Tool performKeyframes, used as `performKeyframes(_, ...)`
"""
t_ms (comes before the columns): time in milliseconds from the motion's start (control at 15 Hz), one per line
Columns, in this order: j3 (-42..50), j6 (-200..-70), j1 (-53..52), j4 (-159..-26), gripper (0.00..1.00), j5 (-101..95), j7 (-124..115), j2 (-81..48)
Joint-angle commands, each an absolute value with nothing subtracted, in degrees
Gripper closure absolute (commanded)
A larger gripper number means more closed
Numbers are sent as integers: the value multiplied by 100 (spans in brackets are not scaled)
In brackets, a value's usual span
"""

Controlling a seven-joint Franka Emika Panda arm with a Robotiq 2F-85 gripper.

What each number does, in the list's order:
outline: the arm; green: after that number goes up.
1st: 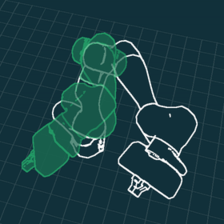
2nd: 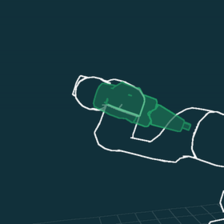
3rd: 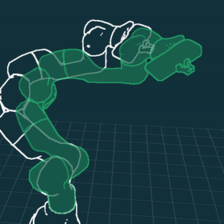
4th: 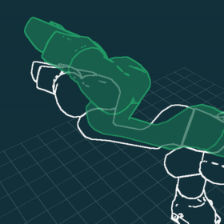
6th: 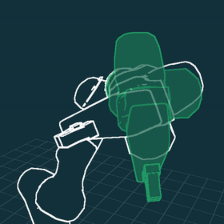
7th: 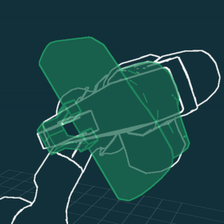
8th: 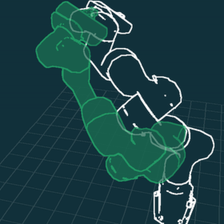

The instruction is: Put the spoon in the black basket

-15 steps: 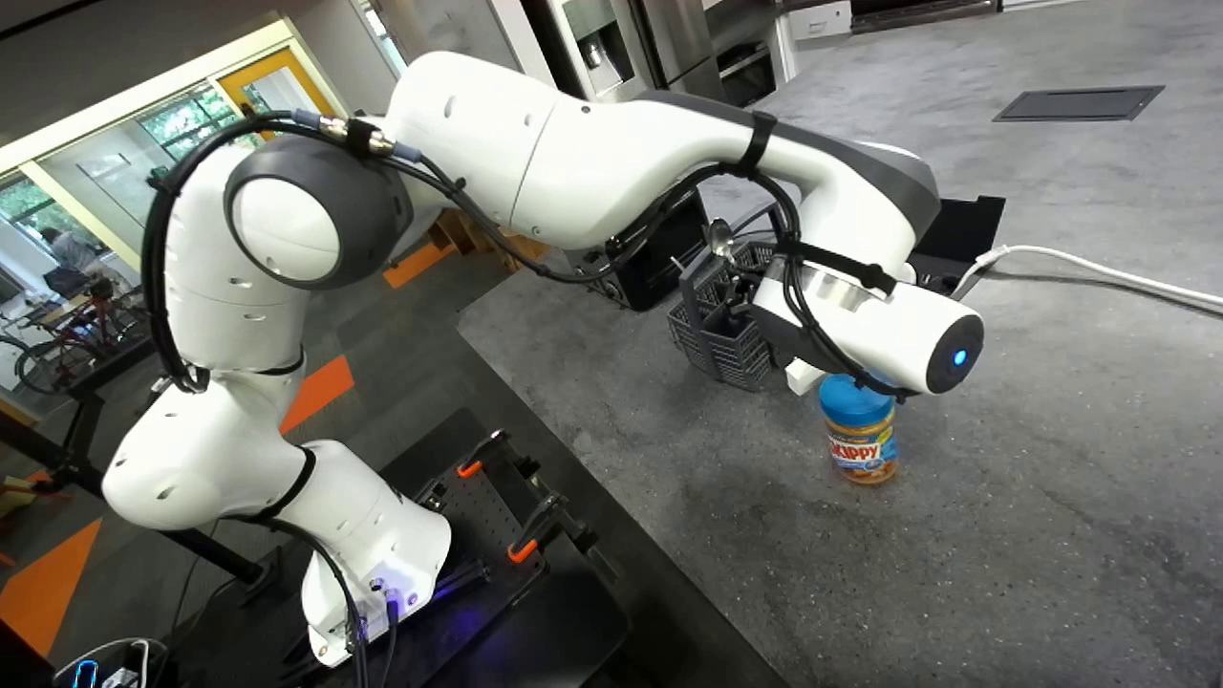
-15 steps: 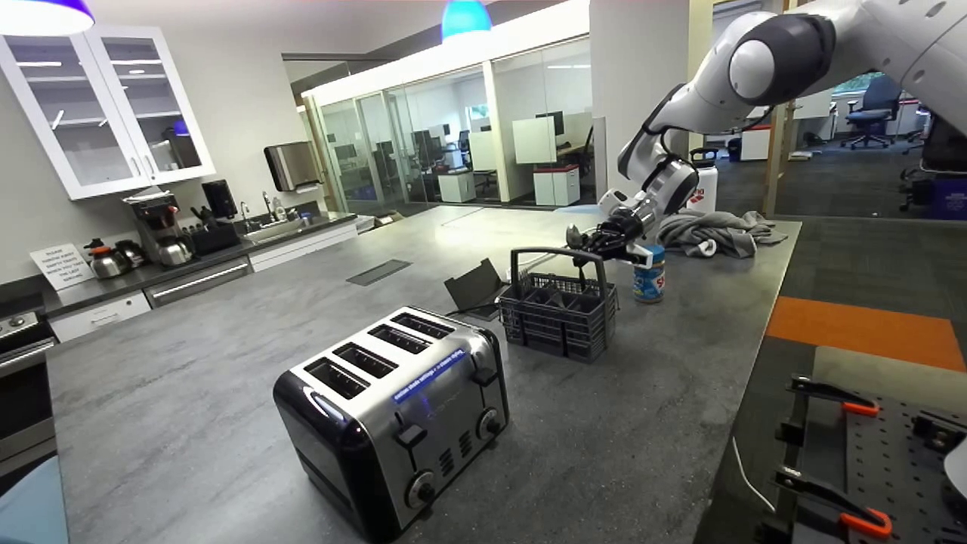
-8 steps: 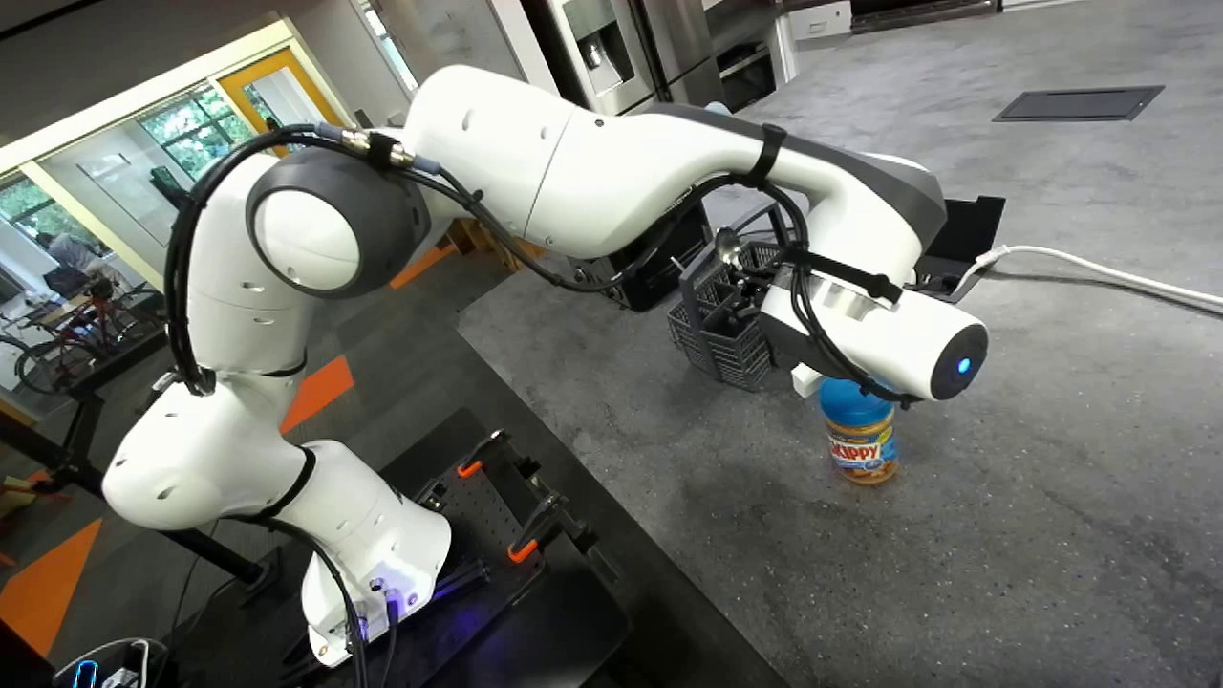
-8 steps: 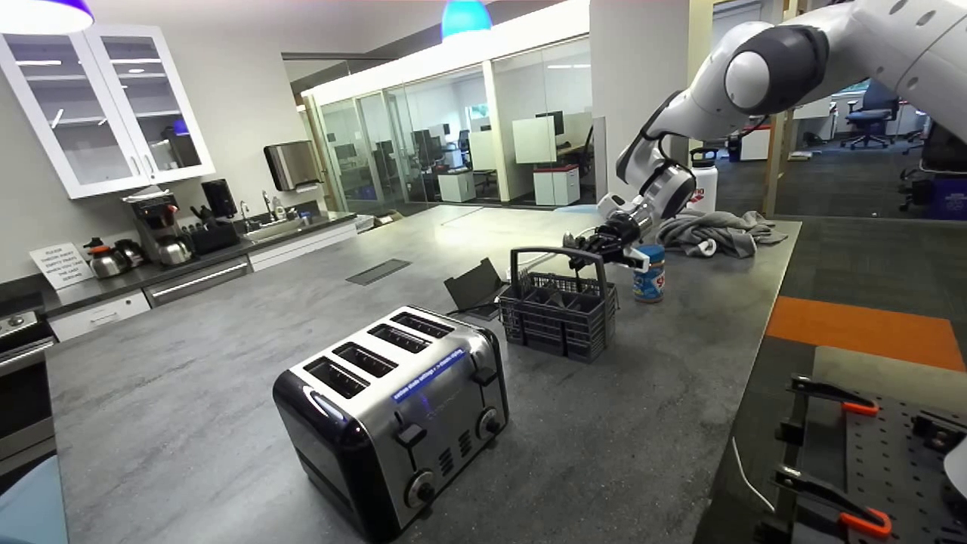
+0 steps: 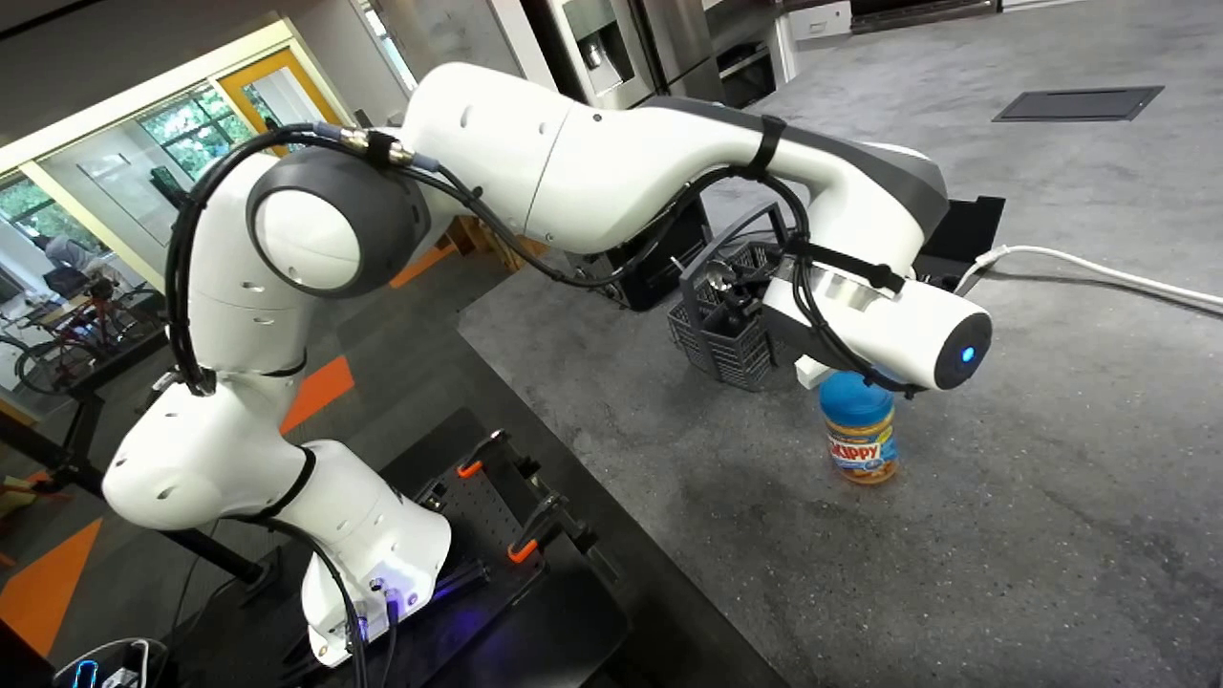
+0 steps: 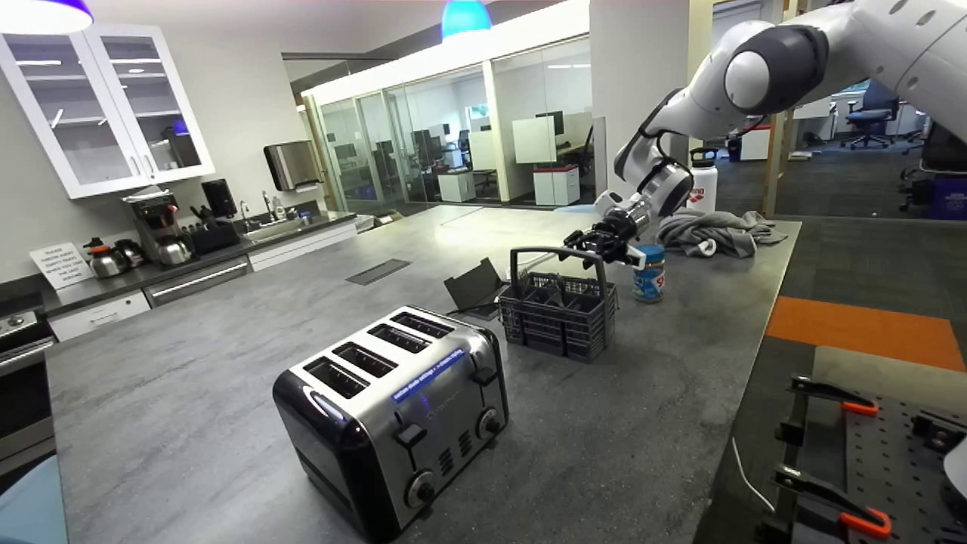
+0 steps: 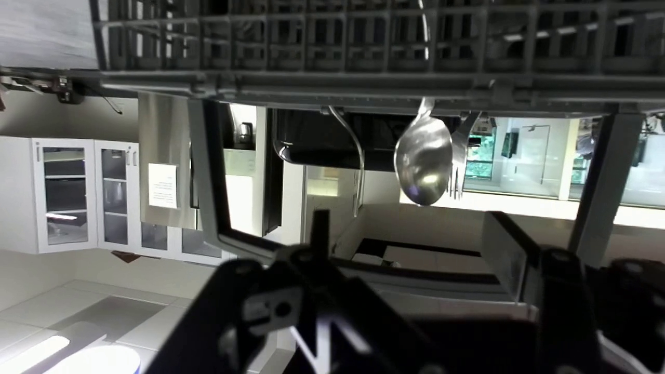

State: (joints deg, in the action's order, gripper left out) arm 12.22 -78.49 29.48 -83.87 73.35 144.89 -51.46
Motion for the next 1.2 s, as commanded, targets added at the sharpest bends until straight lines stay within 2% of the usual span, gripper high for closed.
performKeyframes(0,1190,-7773,2965,-8512,0,7325,14585,-4737)
performKeyframes(600,1325,-7351,2836,-9112,0,7071,14585,-3281)
performKeyframes(1133,1644,-7760,2240,-10115,0,5358,13951,-1198)
